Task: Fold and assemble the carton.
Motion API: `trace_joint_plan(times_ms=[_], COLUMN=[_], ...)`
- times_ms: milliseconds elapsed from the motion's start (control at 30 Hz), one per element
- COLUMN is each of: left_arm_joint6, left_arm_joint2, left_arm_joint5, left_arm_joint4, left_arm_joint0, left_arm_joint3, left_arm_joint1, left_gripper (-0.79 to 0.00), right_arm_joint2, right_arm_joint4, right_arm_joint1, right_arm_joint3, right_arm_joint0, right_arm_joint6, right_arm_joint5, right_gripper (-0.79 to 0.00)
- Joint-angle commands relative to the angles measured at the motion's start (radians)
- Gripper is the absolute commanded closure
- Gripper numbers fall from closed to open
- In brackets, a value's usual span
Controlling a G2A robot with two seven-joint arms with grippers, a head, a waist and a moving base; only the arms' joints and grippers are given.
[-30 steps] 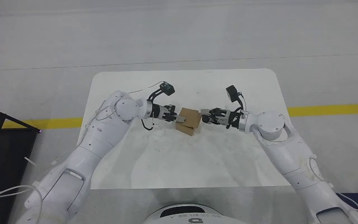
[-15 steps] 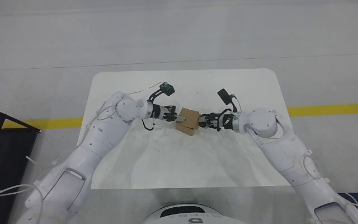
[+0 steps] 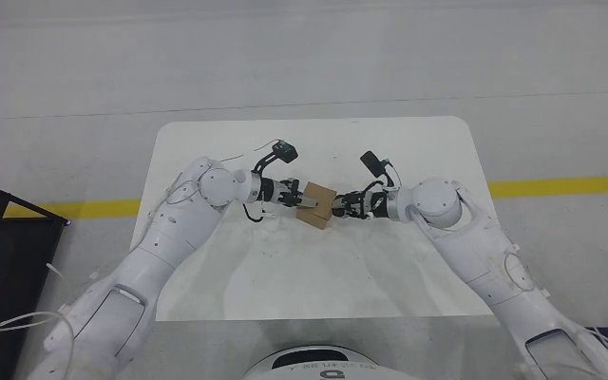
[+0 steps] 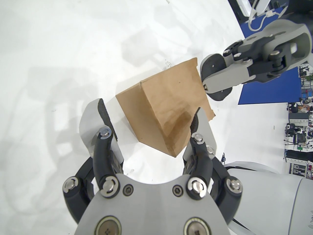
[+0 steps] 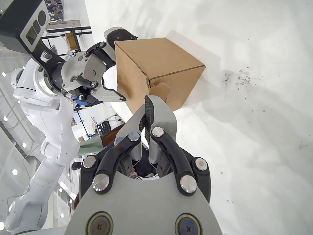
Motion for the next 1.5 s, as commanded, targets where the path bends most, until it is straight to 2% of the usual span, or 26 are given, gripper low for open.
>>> trace_joint_plan(times_ms=[0,233,433,600,767,900,1467], left_arm_joint6=[0.002,0.003,0.002,0.005,0.009,0.034,0.051], left_arm_joint2=[-0.001,-0.002,-0.006,-0.005,-0.002,-0.001,0.014], left_arm_joint5=[0.0,0.001,0.001,0.004,0.007,0.009,0.009], left_arm_joint4=[0.0,-0.001,-0.002,-0.005,-0.007,0.002,-0.001], left_arm_joint0=[0.0,0.0,-0.001,-0.001,-0.001,0.0,-0.002], left_arm_joint3=[0.002,0.004,0.013,0.012,0.013,0.019,0.039], left_arm_joint1=[0.001,0.002,0.004,0.004,0.003,0.002,-0.006], left_gripper=[-0.662,-0.686,-0.683,-0.677,-0.668,-0.622,-0.597], right_arm_joint2=[0.001,0.017,0.055,0.065,0.047,0.016,-0.069], right_arm_joint4=[0.002,0.006,0.022,0.011,0.01,0.005,-0.007], right_arm_joint1=[0.0,0.002,0.009,0.012,0.007,-0.002,-0.033], right_arm_joint3=[0.003,0.001,-0.032,-0.042,-0.022,0.003,0.074], right_arm_joint0=[0.0,-0.011,-0.057,-0.07,-0.047,-0.015,0.068], right_arm_joint6=[-0.004,-0.01,-0.048,-0.043,-0.025,-0.022,-0.013], right_arm_joint5=[-0.002,-0.003,-0.081,-0.063,-0.043,-0.023,0.019], right_gripper=[0.0,0.0,0.0,0.0,0.0,0.0,0.0])
